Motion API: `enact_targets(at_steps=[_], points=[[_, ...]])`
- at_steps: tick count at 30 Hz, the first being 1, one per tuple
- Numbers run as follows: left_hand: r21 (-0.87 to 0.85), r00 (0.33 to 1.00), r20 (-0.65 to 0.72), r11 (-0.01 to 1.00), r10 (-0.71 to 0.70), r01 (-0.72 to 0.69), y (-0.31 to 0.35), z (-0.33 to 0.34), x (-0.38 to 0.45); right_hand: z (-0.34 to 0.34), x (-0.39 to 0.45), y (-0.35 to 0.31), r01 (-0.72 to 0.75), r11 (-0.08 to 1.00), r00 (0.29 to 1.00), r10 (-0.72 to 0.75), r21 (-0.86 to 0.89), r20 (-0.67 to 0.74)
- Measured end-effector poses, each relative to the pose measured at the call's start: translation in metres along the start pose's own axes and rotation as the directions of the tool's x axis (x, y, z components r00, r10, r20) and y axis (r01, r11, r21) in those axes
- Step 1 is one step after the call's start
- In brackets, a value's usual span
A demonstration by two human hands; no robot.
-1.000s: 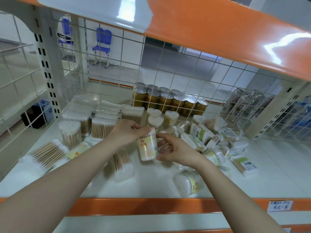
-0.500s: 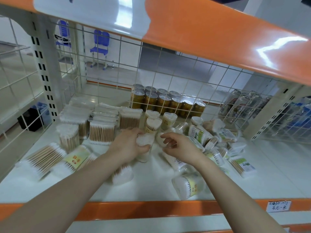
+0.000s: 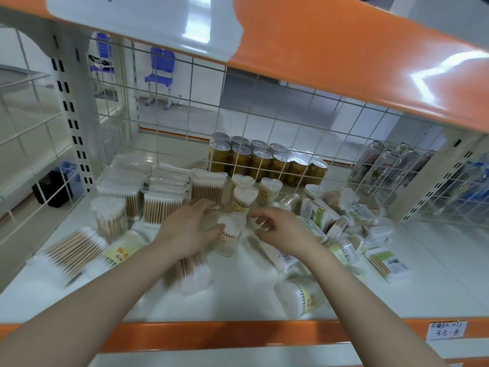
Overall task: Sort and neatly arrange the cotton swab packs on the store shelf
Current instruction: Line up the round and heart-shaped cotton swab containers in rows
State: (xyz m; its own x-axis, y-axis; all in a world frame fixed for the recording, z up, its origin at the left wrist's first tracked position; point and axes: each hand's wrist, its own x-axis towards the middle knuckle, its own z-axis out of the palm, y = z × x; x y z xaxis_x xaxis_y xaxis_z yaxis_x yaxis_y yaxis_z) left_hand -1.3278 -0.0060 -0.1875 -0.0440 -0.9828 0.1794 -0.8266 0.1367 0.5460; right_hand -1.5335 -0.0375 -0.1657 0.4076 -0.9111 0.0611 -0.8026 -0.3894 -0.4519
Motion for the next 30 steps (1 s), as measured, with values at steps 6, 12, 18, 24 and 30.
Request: enact_targets(at_steps=[6,12,18,24,30], points=[[0.118,0.998,-0.059,0.993,0.011,-0.004,-0.011,-0.013,-0.002,0.005,0.011,-0.014,0.050,0.999,0.998,-0.050,0.008,0.027],[0.186,0.999,-0.038,0.982,0.005,0.002,-0.018,-0.015,-0.004,0.013,0.017,-0.026,0.151,0.986,0.983,-0.143,-0.065,0.113],[0.205,1.000,-0.013,0.979,0.014,-0.011,-0.017,-0.011,-0.007,0.017,0.020,-0.025,0.144,0.977,0.989,-0.137,-0.155,0.055],[0.183,1.000,0.000,0.983,0.026,-0.026,-0.012,-0.004,-0.007,0.006,0.025,-0.020,0.061,0.969,0.998,-0.067,-0.238,-0.017],[0.163,1.000,0.011,0.986,0.024,-0.026,-0.009,-0.003,-0.007,0.008,0.030,-0.015,0.037,0.962,0.998,-0.047,-0.271,-0.032]])
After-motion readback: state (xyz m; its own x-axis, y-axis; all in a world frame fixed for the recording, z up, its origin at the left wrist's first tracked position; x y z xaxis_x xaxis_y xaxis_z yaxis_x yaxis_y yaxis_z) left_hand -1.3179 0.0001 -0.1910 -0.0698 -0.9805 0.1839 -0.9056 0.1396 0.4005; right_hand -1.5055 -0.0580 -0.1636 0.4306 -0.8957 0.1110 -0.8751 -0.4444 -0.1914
